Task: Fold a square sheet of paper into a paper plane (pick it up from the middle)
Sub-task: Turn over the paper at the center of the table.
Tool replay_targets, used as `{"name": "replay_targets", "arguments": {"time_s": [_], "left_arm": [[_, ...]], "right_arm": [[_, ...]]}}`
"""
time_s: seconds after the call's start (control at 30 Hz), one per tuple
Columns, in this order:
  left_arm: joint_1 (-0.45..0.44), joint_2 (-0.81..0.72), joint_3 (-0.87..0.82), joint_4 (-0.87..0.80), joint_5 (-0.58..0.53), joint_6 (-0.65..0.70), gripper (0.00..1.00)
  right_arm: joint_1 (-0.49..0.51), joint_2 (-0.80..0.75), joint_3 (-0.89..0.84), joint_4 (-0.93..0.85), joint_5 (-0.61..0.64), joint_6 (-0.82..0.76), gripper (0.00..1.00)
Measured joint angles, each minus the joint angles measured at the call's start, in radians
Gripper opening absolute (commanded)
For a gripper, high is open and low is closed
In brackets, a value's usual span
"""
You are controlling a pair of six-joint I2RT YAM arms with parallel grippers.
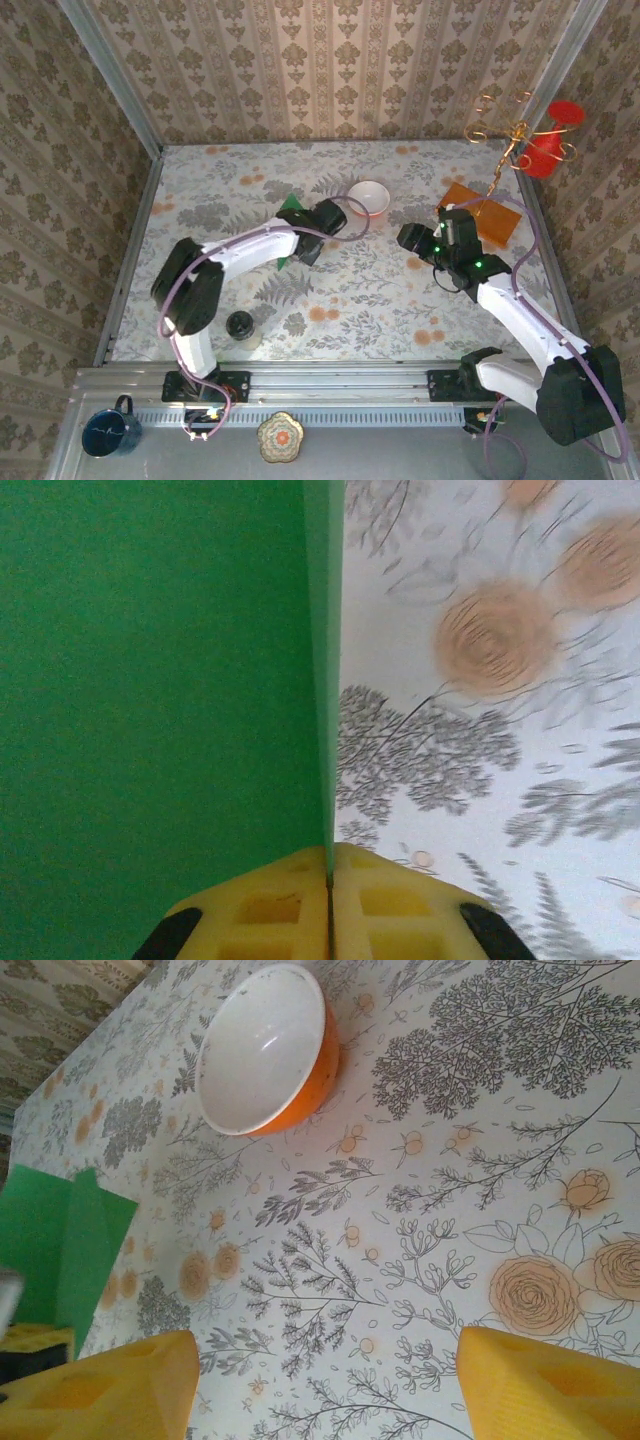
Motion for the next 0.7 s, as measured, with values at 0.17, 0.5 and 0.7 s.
{"name": "replay_targets", "arguments": {"time_s": [0.17, 0.5, 0.7], "left_arm": [[-0.026, 0.127, 0.038, -0.024, -0.124, 0.002, 0.1], [-0.053, 0.266, 0.095, -0.011, -0.195, -0.007, 0.18], [-0.063, 0.266, 0.099, 0.006, -0.135, -0.049, 0.28]], "right_arm": [[0.0, 0.0, -0.005, 0.002, 0.015, 0.001, 0.71], [-0.002, 0.024, -0.014, 0.001, 0.018, 0.001, 0.71], [-0.002, 0.04, -0.014, 0.002, 0.018, 0.008, 0.71]]}}
